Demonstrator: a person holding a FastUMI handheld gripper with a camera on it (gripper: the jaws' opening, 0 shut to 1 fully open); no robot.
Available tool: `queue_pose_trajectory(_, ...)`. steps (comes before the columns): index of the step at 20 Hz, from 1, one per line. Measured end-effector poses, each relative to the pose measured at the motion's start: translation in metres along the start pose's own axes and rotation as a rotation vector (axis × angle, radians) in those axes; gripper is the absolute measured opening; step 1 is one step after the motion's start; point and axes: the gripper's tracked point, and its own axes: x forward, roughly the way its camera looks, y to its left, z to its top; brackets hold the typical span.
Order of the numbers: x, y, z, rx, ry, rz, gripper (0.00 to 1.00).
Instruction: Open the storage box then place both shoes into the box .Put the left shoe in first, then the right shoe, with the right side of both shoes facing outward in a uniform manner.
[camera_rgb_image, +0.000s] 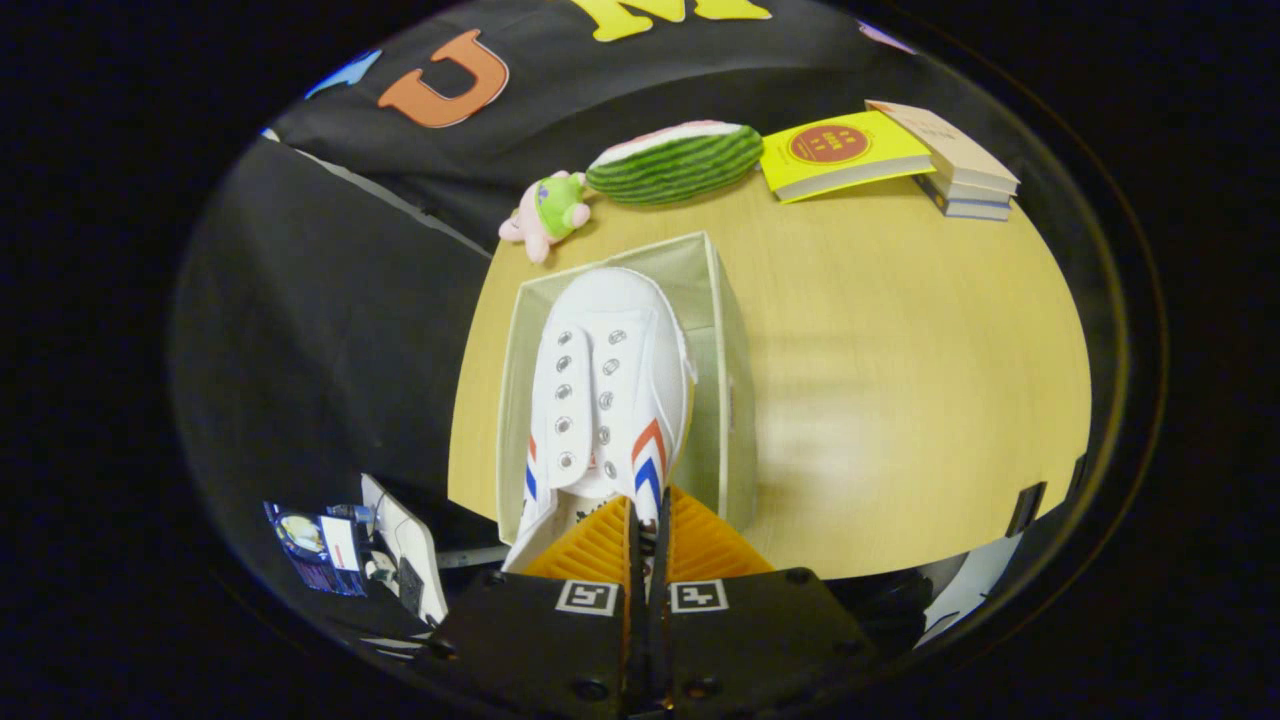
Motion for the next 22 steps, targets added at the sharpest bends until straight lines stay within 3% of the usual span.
queue_pose_trajectory(7, -0.001, 0.009, -0.008, 0.035, -0.017, -0.053, 0.08)
queue_pose_trajectory(10, -0.001, 0.006, -0.007, -0.008, -0.01, -0.061, 0.23)
queue_pose_trajectory(13, 0.0, 0.011, -0.007, -0.075, -0.036, -0.033, 0.28)
queue_pose_trajectory(14, 0.0, 0.011, -0.006, -0.103, -0.041, -0.034, 0.36)
queue_pose_trajectory(17, -0.017, 0.002, -0.003, -0.147, -0.093, -0.067, 0.49)
queue_pose_trajectory(18, -0.02, -0.001, 0.001, -0.165, -0.121, -0.071, 0.64)
queue_pose_trajectory(22, -0.04, 0.004, 0.012, -0.291, -0.232, -0.094, 0.73)
